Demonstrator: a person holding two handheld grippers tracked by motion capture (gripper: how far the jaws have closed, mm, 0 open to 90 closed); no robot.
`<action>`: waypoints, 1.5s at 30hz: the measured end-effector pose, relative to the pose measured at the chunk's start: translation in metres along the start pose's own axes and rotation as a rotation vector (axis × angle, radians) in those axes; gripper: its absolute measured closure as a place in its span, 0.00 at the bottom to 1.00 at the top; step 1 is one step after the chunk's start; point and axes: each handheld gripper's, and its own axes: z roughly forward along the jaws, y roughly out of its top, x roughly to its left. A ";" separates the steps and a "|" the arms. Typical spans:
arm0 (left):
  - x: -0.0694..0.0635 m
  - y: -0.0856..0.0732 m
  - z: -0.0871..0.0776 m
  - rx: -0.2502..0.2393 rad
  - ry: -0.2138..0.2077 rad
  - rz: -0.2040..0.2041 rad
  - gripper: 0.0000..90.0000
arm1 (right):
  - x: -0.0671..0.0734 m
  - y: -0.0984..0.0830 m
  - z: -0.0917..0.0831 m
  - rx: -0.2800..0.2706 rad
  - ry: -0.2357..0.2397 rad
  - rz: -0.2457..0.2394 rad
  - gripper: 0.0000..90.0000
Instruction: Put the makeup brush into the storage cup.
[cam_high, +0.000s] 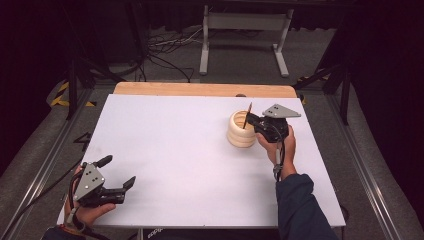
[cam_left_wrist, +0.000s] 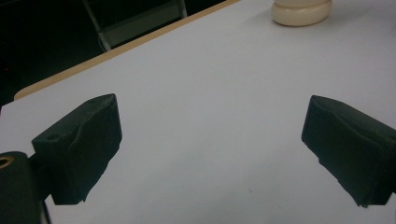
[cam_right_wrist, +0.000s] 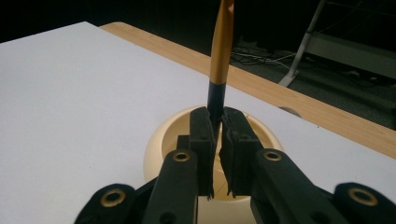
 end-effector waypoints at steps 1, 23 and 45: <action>0.000 0.000 0.000 0.000 0.000 0.001 0.06 | 0.000 -0.001 0.001 0.001 0.002 -0.001 0.93; 0.000 0.000 0.001 0.009 -0.006 0.005 0.06 | 0.000 -0.003 -0.002 -0.012 0.009 0.026 0.84; -0.001 0.000 0.002 0.016 -0.009 0.013 0.06 | 0.004 0.001 -0.014 -0.048 -0.031 0.018 0.43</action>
